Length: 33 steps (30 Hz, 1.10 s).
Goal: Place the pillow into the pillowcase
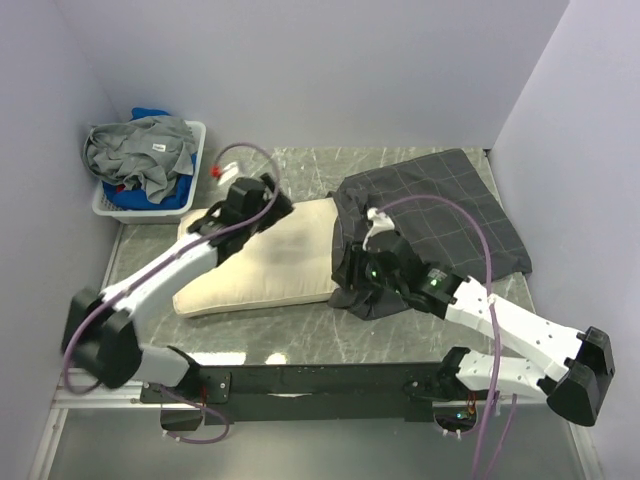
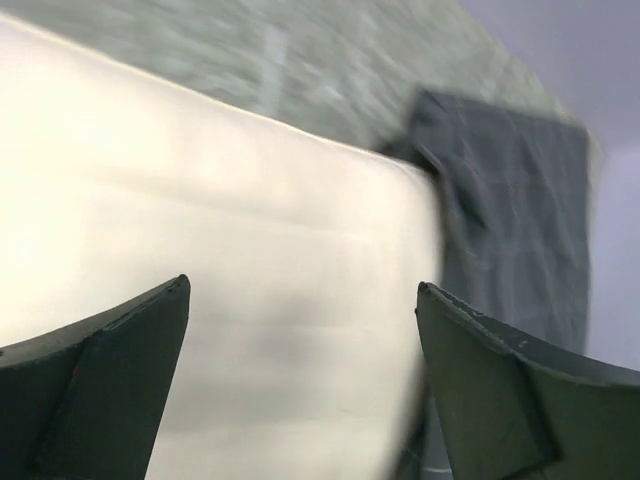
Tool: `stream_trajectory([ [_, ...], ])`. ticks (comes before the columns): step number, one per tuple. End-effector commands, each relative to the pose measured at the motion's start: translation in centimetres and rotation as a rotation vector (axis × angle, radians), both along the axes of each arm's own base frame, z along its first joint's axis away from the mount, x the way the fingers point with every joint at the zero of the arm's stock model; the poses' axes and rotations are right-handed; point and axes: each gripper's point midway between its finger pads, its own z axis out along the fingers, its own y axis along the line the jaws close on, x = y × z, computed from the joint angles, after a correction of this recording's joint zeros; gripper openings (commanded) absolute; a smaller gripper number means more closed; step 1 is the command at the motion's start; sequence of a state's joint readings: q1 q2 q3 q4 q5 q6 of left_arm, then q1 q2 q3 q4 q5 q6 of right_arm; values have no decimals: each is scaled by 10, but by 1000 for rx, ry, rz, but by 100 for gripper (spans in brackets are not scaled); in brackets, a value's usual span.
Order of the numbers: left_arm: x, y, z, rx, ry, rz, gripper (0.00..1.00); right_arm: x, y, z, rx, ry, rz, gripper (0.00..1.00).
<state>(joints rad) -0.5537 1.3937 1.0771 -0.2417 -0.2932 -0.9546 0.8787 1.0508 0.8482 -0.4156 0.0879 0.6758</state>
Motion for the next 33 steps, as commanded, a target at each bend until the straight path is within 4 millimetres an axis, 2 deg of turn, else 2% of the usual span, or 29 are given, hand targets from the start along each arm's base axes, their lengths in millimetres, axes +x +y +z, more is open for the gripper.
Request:
stream_trajectory([
  [1,-38,109,-26,157,74,359,99,43,-6,59,-62,-167,-48,60],
  [2,-42,134,-30,152,87,440,99,57,-3,66,-83,-176,-64,62],
  [3,-57,155,-46,200,122,499,99,66,-4,66,-100,-172,-67,64],
  [4,-64,169,-40,189,95,549,99,77,-7,64,-134,-174,-67,65],
  [5,-70,186,-42,192,91,611,99,96,-9,62,-173,-166,-98,65],
  [6,-80,203,-52,229,96,668,99,104,-11,58,-209,-154,-105,67],
  [7,-84,211,-51,221,80,702,99,117,-9,70,-225,-178,-106,68],
  [8,-87,223,-56,220,87,747,99,134,-12,53,-286,-148,-129,68],
  [9,-85,225,-63,207,88,746,99,139,-15,46,-324,-126,-129,68],
  [10,-83,230,-70,216,105,749,99,150,-12,57,-332,-148,-124,69],
  [11,-84,240,-77,224,128,772,100,161,-12,41,-371,-115,-126,69],
  [13,-80,244,-94,241,173,770,99,176,-15,40,-410,-121,-142,70],
  [15,-80,249,-104,254,198,776,99,188,-18,21,-456,-78,-140,71],
  [16,-70,242,-107,226,183,746,99,194,-15,22,-450,-81,-131,70],
  [18,-66,236,-116,226,190,689,99,203,-10,7,-458,-58,-113,70],
  [19,-64,232,-121,218,197,670,99,209,-9,10,-463,-64,-124,70],
  [20,-57,223,-124,189,181,617,99,212,-8,-2,-492,-41,-120,67],
  [22,-54,215,-129,179,184,569,97,217,-10,-6,-525,-32,-129,48],
  [23,-51,208,-131,160,176,529,91,218,-9,-11,-535,-22,-128,37],
  [24,-48,203,-131,144,158,497,65,219,-8,-11,-529,-21,-128,17],
  [26,-49,181,-133,88,139,374,40,214,5,-4,-483,-27,-99,3],
  [27,-41,172,-123,51,84,332,10,208,12,0,-474,-26,-89,0],
  [28,-42,166,-117,25,61,304,1,206,21,11,-457,-48,-77,0],
  [29,-45,156,-117,4,52,267,1,192,42,20,-434,-68,-29,0],
  [30,-44,146,-111,-21,30,228,1,183,54,25,-417,-73,-5,0],
  [31,-46,140,-101,-27,3,214,1,178,68,39,-386,-98,14,0],
  [32,-49,123,-94,-28,-16,176,1,160,91,47,-367,-116,67,0],
  [33,-51,118,-89,-17,-32,182,1,152,102,51,-351,-121,87,0],
])
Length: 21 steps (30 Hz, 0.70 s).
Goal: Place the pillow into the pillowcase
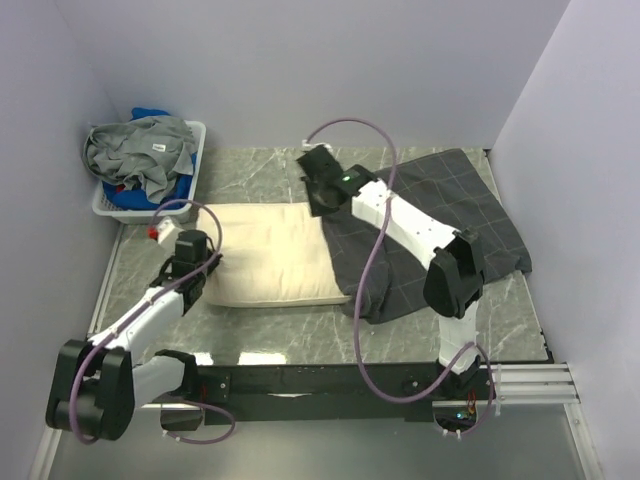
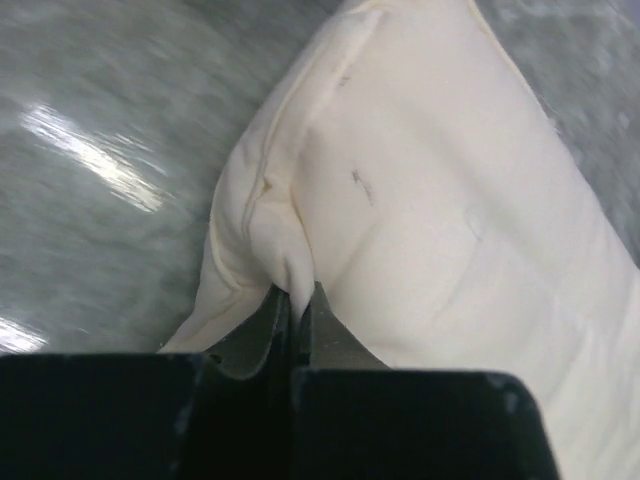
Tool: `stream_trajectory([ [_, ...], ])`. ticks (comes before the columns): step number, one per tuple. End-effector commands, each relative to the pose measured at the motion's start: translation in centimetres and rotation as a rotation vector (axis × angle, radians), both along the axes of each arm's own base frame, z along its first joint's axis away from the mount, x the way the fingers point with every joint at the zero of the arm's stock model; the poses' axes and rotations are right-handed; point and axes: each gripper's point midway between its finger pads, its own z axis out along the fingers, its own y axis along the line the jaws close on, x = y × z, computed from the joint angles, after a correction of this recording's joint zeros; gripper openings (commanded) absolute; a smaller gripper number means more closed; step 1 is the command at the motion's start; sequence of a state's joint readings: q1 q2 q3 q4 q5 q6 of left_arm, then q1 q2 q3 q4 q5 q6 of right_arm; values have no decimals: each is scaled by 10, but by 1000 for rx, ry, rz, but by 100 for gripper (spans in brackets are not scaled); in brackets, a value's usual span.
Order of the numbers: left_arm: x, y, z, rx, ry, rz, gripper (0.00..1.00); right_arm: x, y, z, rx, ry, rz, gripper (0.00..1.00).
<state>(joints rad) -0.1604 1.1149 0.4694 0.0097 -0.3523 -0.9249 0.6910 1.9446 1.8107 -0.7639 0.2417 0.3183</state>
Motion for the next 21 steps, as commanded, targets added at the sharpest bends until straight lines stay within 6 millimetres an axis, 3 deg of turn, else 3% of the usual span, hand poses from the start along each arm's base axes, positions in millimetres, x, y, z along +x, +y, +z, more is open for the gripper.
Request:
stream_trajectory([
  [1,-6,-76,35,-99,-112,-251,1,-49,85,73,168,-92,181,0],
  [3,-14,-97,43,-132,-122,-297,1,-65,109,72,192,-73,228,0],
  [4,-17,-100,49,-164,-139,-283,1,-65,115,75,206,-74,234,0],
  [6,-28,-107,48,-196,-134,-270,1,-62,123,59,207,-48,233,0],
  [7,-32,-105,53,-230,-153,-240,1,-57,121,45,177,-44,213,0],
  [10,-43,-92,37,-229,-110,-158,3,-44,107,24,163,-8,171,0],
  [11,-42,-85,35,-198,-108,-143,9,-42,101,27,167,-14,164,5],
  [12,-43,-85,35,-181,-98,-151,23,-39,96,31,168,-33,154,13],
  [13,-43,-84,31,-146,-74,-166,29,-41,84,40,169,-51,142,24],
  [14,-40,-86,37,-131,-79,-184,37,-42,78,47,165,-71,137,42],
  [15,-40,-85,37,-103,-68,-196,60,-44,73,54,171,-89,134,50],
  [17,-40,-82,38,-56,-54,-208,76,-55,54,76,181,-127,113,65],
  [18,-41,-79,37,-38,-48,-207,87,-59,47,81,188,-138,97,69],
  [19,-43,-77,38,-26,-42,-209,91,-71,30,88,193,-152,79,71],
  [21,-46,-73,36,-11,-28,-198,99,-86,17,92,241,-172,51,74],
])
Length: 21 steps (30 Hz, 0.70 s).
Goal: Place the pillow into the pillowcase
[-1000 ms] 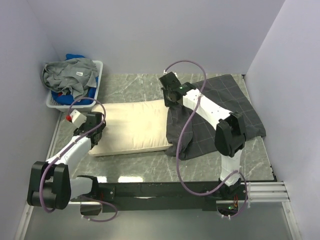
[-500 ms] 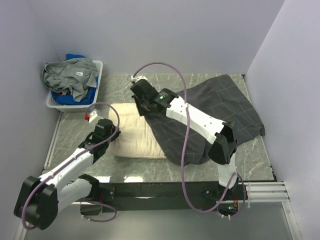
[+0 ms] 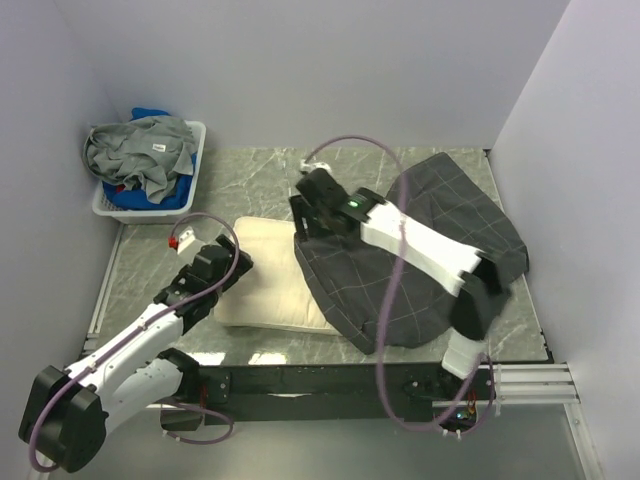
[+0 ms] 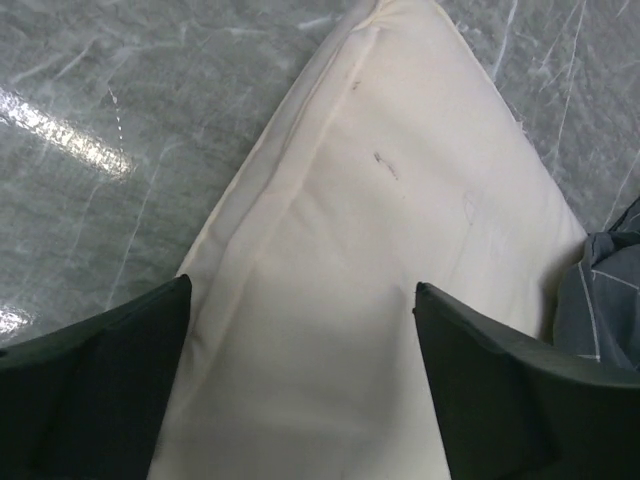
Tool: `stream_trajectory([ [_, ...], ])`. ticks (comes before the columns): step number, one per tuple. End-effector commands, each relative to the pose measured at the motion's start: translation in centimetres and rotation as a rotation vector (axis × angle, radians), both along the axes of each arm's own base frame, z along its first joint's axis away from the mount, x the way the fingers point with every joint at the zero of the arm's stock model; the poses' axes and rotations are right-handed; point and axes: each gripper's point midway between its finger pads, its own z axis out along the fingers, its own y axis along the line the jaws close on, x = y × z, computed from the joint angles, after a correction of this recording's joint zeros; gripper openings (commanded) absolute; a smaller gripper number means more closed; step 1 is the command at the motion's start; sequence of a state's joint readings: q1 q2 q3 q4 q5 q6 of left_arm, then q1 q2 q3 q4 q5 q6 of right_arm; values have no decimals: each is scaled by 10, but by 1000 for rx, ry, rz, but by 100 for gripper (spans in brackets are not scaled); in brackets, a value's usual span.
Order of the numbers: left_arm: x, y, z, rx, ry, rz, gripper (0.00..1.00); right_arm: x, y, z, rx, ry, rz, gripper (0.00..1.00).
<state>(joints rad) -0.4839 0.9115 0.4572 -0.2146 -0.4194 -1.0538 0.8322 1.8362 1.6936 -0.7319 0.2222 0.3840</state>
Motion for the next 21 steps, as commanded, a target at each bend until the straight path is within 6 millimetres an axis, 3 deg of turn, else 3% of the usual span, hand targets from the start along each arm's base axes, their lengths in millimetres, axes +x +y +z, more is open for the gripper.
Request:
stream_trajectory([
  [1,1,7,17,50,-25,3,99,-45,-43,73,188,-161,-59,74],
  [3,-3,9,7,60,-1,2,99,-68,-50,59,235,-143,-70,75],
  [4,-4,8,2,58,7,-3,99,-86,-66,37,217,-113,-80,75],
  [6,-6,6,-6,57,21,-17,98,-109,-70,18,256,-76,-104,75],
  [7,-6,1,-8,49,23,-39,97,-126,-84,-8,246,-40,-107,75],
  [9,-7,-2,-14,39,25,-57,94,-145,-86,-28,289,2,-136,75],
  [10,-8,-7,-16,25,29,-77,93,-155,-99,-52,265,19,-157,75],
  [12,-8,-10,-19,14,28,-89,89,-162,-106,-81,260,56,-194,75],
  [13,-9,-11,-23,10,35,-98,86,-160,-107,-94,235,75,-205,75],
  [14,-10,-14,-25,-2,37,-108,78,-152,-105,-107,211,90,-218,69],
  [15,-12,-15,-29,-4,47,-115,72,-149,-99,-113,215,121,-205,52],
  [16,-14,-15,-32,-5,58,-118,48,-138,-86,-108,250,114,-173,45],
  [17,-15,-15,-33,-10,64,-119,34,-123,-90,-124,220,146,-206,37],
  [18,-16,-16,-33,-13,66,-119,12,-114,-87,-126,221,153,-207,24],
  [19,-18,-17,-30,-27,60,-127,5,-93,-77,-112,231,117,-194,22],
  [20,-20,-18,-32,-36,63,-132,1,-81,-75,-123,195,134,-201,20],
  [21,-22,-18,-33,-45,60,-134,1,-62,-77,-119,194,121,-221,18],
])
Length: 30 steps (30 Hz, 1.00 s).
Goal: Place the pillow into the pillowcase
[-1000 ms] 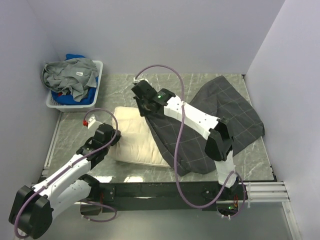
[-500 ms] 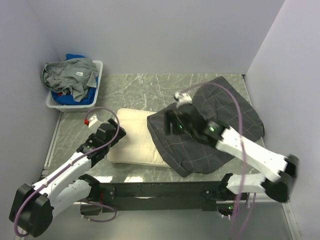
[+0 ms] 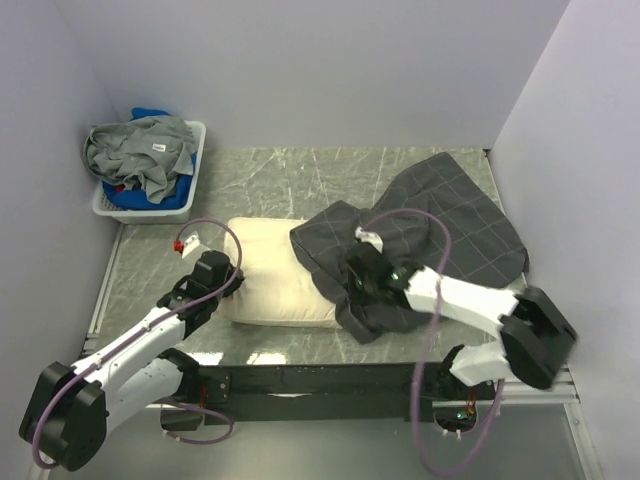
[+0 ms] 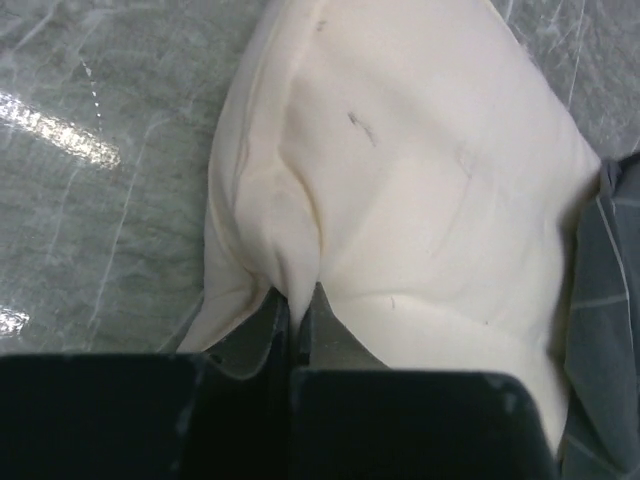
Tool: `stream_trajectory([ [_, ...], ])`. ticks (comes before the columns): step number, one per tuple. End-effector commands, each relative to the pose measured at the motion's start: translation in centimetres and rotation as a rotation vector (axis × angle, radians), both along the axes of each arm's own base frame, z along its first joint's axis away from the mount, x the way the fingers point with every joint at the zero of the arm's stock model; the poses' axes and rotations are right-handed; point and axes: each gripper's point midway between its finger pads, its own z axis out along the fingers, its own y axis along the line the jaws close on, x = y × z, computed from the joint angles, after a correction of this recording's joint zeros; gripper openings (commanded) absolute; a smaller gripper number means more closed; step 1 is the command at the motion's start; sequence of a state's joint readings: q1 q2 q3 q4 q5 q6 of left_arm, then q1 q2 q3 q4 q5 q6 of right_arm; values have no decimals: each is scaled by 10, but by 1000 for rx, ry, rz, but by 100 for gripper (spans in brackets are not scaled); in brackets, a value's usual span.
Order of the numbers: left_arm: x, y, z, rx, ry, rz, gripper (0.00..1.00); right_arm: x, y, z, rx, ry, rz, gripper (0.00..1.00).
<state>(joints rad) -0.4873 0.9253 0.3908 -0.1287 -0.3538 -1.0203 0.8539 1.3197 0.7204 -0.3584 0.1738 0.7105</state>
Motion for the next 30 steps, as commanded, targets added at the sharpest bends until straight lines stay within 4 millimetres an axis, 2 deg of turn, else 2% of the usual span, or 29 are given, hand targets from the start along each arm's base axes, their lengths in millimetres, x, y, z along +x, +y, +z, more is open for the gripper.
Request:
stream_trajectory([
  [1,-16,-11,-10,-56,29,-70,1,88,38,25,62,-102,-7,17],
  [2,-19,-11,-12,-62,31,-73,1,98,42,17,37,-82,-1,16],
  [3,-20,-11,-13,-65,32,-72,1,109,45,23,29,-93,-4,15],
  [4,-20,-9,-13,-65,31,-61,1,127,53,38,17,-125,-4,15],
  [7,-19,-9,-17,-52,40,-65,3,150,60,58,10,-162,0,24],
  [9,-17,-12,-15,-45,42,-78,31,154,52,66,-18,-175,-2,39],
  [10,-11,-11,-5,-21,18,-86,48,153,45,82,-23,-218,-15,53],
  [11,-13,-7,-4,9,31,-81,70,151,39,88,-29,-239,-21,60],
  [12,-10,-4,7,19,-1,-74,76,142,29,85,-40,-240,-21,65],
  [13,-5,-1,22,45,-41,-75,81,136,22,109,-5,-293,-33,71],
  [14,-4,0,30,52,-60,-81,88,130,17,114,12,-307,-40,71],
  [16,1,-4,62,63,-143,-123,91,111,1,122,52,-347,-56,71],
  [18,2,-12,75,93,-163,-178,93,95,-14,117,73,-366,-69,72],
  [19,3,-24,91,91,-190,-220,94,90,-17,112,80,-369,-68,74],
  [20,2,-29,94,110,-188,-230,94,85,-19,109,91,-372,-59,77],
  [21,2,-36,86,153,-152,-265,94,78,-22,99,103,-383,-47,79],
  [22,-3,-57,94,161,-161,-326,95,76,-24,95,106,-385,-43,80],
  [23,-3,-62,92,204,-152,-334,99,69,-27,80,98,-363,-21,80],
  [24,-6,-64,72,294,-74,-357,99,68,-25,80,112,-377,-16,80],
  [25,-12,-83,83,331,-86,-404,99,67,-25,75,114,-373,-7,80],
  [27,-10,-85,74,472,-45,-383,99,64,-24,63,114,-368,17,80],
  [30,-19,-108,86,545,-55,-441,99,66,-33,51,73,-357,-5,79],
])
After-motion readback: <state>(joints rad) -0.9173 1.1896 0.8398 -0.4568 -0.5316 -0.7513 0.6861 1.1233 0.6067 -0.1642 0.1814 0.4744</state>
